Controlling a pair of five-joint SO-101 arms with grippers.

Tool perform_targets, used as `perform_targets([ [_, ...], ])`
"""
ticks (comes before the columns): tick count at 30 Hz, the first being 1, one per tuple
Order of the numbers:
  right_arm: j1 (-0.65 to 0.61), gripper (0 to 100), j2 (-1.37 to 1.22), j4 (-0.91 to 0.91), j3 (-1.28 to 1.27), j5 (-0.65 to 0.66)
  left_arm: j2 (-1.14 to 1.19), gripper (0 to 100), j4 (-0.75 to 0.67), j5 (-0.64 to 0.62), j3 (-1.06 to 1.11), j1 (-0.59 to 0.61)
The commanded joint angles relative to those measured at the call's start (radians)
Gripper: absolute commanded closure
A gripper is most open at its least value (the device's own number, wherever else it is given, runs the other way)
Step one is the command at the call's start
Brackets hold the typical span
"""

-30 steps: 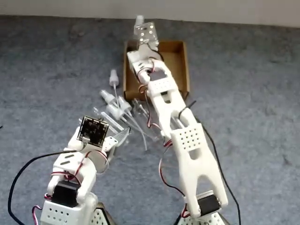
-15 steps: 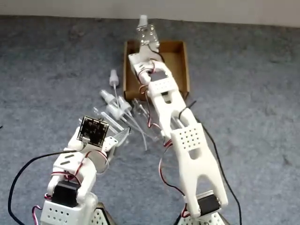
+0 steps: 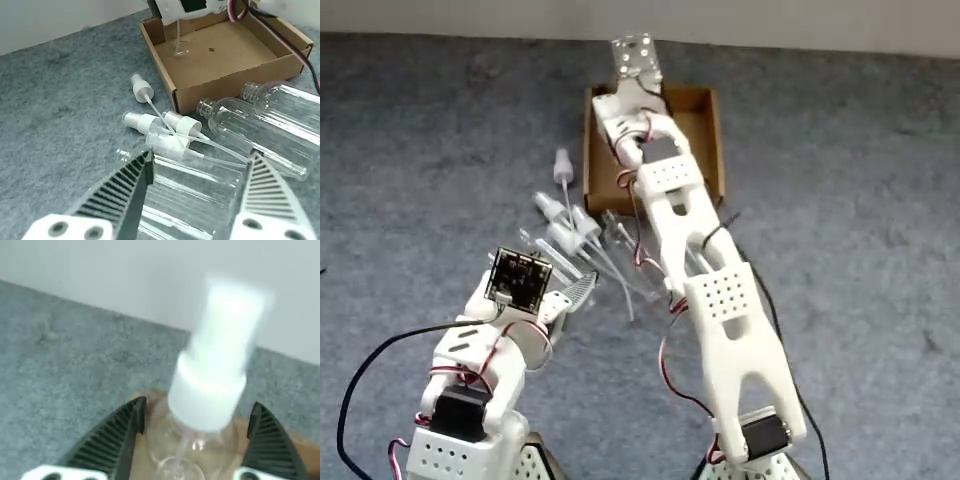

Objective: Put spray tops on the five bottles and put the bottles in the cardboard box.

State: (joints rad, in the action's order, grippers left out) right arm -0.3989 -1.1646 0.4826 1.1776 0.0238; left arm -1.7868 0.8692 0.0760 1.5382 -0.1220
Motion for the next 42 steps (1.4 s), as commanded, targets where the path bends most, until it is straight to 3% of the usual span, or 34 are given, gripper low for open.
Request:
perform_targets([
  [1, 0.007, 71.6, 0.033, 0.11, 0.189, -0.009, -0.008, 76, -0.021, 0.009, -0.004, 0.01],
  [11, -0.064, 71.6, 0.068, 0.676, 0.619, -0.002, -0.008, 76, -0.021, 0.009, -0.004, 0.01],
  [22, -0.025, 71.6, 0.377, 1.268, 0.59, -0.002, -0.008, 76, -0.021, 0.009, -0.002, 0.01],
  [30, 0.065, 72.4, 0.46, 1.285, 0.587, -0.005, -0.007, 76, -0.02, 0.008, 0.018, 0.012],
  [35, 0.182, 80.3, 0.46, 1.287, 0.582, -0.003, -0.007, 76, -0.021, 0.009, 0.058, 0.076],
  [39, 0.236, 81.0, 0.495, 1.287, 0.371, 0.003, -0.007, 76, -0.015, 0.008, 0.061, 0.143],
  [42, 0.232, 81.0, 0.591, 1.287, 0.088, 0.135, 0.001, 76, -0.005, 0.02, 0.061, 0.24],
])
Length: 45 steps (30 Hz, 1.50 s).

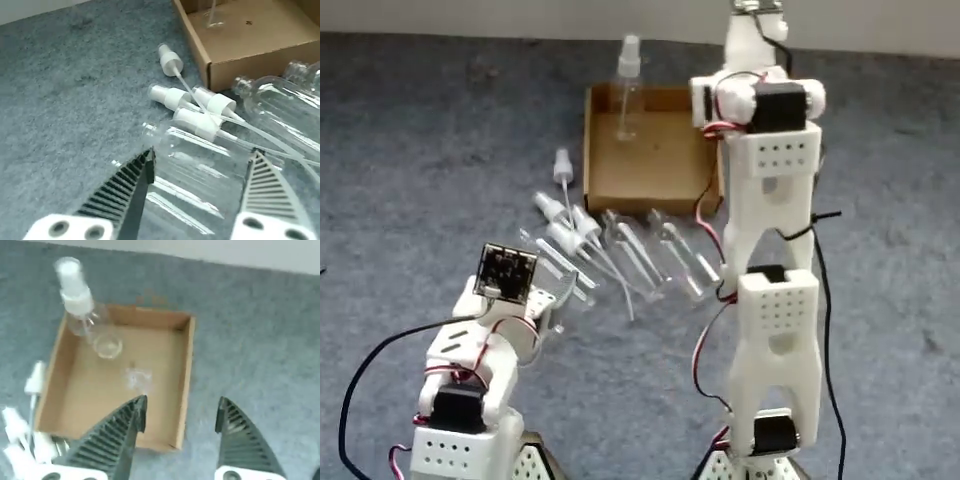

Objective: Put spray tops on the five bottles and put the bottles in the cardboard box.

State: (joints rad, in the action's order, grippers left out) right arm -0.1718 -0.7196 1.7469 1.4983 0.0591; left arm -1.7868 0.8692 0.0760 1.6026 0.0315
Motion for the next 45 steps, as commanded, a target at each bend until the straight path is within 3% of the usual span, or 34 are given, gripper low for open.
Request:
perform_targets([
  [1, 0.002, 81.0, 0.189, 0.021, -0.331, 0.127, 0.001, 76, 0.014, 0.046, -0.002, 0.13],
  [7, -0.076, 81.0, 0.469, 0.013, -0.825, 0.241, -0.007, 76, 0.135, 0.11, 0.018, 0.292],
  [13, -0.171, 80.8, 0.677, -0.054, -1.161, 0.315, -0.007, 76, 0.104, 0.115, 0.077, 0.3],
  [19, -0.203, 68.7, 0.693, -0.22, -1.397, 0.321, -0.007, 76, 0.106, 0.115, 0.084, 0.297],
  [26, -0.226, 68.4, 0.682, -0.392, -1.475, 0.321, -0.007, 76, 0.106, 0.115, 0.085, 0.297],
  [37, -0.213, 68.7, 0.44, -0.437, -1.477, 0.313, -0.007, 76, 0.106, 0.115, 0.087, 0.297],
  [45, -0.193, 80.5, 0.43, -0.478, -1.534, 0.275, -0.007, 76, 0.103, 0.115, 0.091, 0.297],
])
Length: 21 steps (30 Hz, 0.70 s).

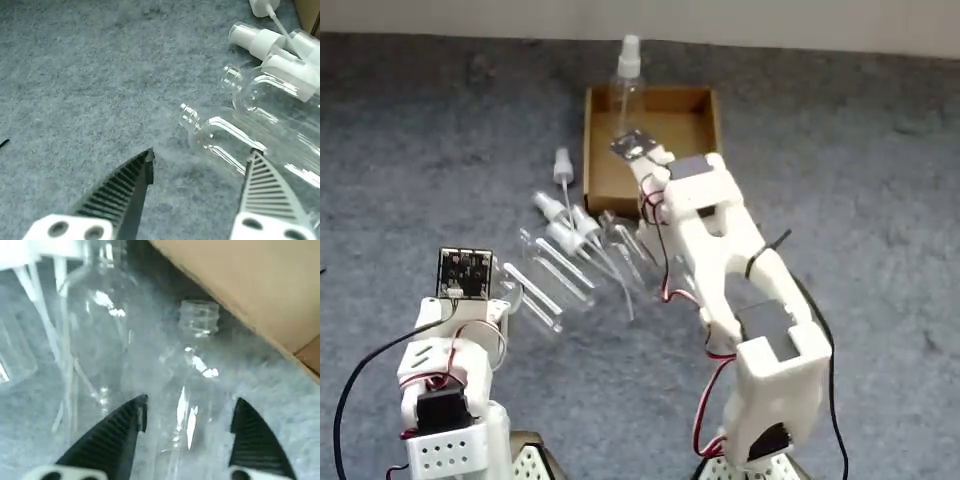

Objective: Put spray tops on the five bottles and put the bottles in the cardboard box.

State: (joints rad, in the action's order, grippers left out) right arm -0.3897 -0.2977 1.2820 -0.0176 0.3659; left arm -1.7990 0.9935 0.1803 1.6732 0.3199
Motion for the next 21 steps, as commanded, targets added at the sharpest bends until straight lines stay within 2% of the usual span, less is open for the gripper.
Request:
perform_targets([
  [1, 0.031, 81.6, 0.008, -0.013, -0.025, -0.046, 0.005, 76, -0.021, 0.011, 0.021, 0.008],
  [9, 0.153, 90.3, 0.01, -0.002, -0.038, -0.063, 0.005, 76, -0.02, 0.011, 0.021, 0.008],
  [14, 0.255, 91.8, 0.021, -0.007, -0.105, -0.057, 0.005, 76, -0.02, 0.011, 0.021, 0.008],
  [21, 0.381, 91.8, 0.271, -0.122, -0.397, 0.031, 0.005, 76, -0.023, 0.011, 0.021, 0.007],
])
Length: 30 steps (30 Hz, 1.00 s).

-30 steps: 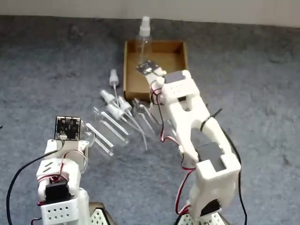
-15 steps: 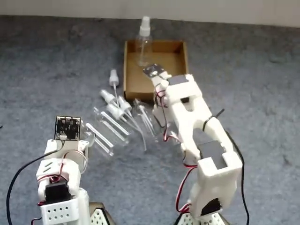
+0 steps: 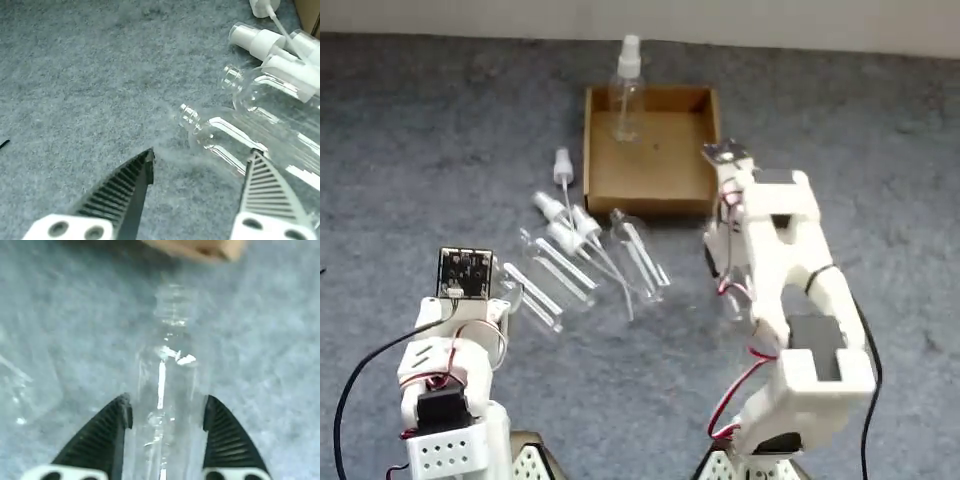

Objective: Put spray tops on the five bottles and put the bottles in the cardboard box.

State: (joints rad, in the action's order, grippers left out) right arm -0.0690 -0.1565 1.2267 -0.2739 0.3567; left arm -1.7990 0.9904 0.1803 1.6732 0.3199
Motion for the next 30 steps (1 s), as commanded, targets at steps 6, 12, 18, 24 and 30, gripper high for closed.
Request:
perform_targets([
  [6, 0.071, 91.7, 0.355, -0.133, -0.435, 0.066, 0.005, 76, -0.017, 0.011, 0.021, 0.012],
  [12, 0.124, 91.7, 0.455, -0.12, -0.467, 0.11, 0.005, 76, -0.015, 0.011, 0.021, 0.012],
  [18, 0.231, 91.7, 0.449, -0.127, -0.467, 0.115, 0.005, 76, -0.015, 0.011, 0.021, 0.012],
  [24, 0.343, 91.6, 0.41, -0.179, -0.47, 0.135, 0.005, 76, -0.015, 0.011, 0.021, 0.012],
  [30, 0.478, 81.6, 0.398, -0.179, -0.469, 0.219, 0.007, 76, -0.015, 0.011, 0.021, 0.01],
])
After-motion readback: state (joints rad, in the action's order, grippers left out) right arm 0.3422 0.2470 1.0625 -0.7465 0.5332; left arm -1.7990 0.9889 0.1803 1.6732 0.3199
